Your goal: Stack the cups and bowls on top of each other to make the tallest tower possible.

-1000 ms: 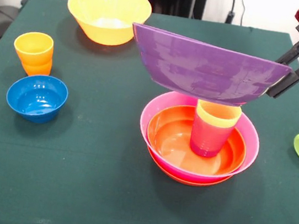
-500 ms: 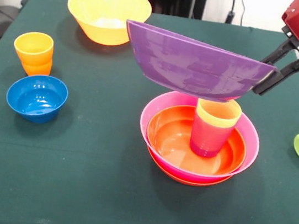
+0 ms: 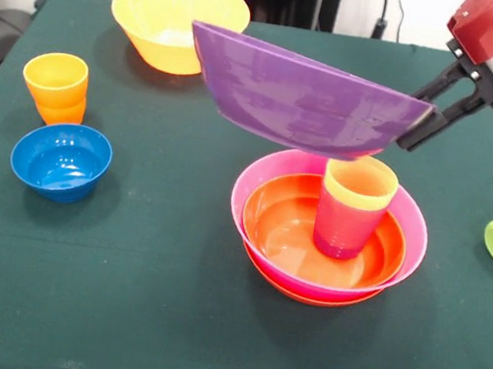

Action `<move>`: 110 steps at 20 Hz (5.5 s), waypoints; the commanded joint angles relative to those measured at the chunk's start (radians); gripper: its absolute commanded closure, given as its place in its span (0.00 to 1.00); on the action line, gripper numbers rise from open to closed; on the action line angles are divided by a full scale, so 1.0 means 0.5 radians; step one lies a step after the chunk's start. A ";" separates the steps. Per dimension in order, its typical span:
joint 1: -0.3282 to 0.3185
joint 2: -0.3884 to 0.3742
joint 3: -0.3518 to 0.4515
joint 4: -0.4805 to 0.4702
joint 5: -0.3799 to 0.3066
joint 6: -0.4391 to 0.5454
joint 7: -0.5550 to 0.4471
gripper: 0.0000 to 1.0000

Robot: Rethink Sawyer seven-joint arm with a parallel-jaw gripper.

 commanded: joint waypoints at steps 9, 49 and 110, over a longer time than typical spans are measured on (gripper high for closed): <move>0.101 0.234 -0.278 -0.231 -0.319 0.308 -0.055 1.00; 0.356 0.183 -0.306 0.434 -0.330 0.024 0.764 1.00; -0.031 -0.461 0.989 0.573 -0.224 0.922 -1.290 1.00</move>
